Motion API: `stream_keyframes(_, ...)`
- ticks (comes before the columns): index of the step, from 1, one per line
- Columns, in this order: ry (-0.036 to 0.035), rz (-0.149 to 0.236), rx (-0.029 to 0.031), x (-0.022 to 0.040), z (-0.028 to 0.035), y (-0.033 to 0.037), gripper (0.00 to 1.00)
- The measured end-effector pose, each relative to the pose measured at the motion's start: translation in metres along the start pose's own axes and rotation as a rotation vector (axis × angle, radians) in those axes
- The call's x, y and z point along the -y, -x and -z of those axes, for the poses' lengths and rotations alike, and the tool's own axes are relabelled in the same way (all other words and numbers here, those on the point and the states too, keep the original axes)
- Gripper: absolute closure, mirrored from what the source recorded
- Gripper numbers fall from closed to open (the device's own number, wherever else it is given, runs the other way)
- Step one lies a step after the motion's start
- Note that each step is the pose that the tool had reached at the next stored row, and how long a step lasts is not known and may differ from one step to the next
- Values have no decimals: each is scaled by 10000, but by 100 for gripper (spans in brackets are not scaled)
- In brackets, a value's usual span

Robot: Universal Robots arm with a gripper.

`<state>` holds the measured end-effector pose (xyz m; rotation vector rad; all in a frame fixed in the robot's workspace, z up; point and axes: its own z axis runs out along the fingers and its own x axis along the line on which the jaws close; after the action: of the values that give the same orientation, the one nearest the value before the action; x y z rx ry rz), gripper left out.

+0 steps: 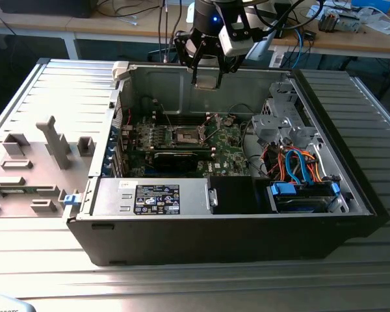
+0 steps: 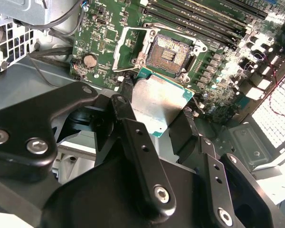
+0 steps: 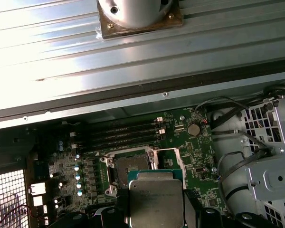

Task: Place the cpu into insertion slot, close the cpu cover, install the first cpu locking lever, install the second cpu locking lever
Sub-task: 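Place the cpu into insertion slot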

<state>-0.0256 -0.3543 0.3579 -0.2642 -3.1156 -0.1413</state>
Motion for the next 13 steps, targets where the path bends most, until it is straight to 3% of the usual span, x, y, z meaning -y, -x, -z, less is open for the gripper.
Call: stream_keyframes(13, 1, -51, 5, 0, 0, 0, 45)
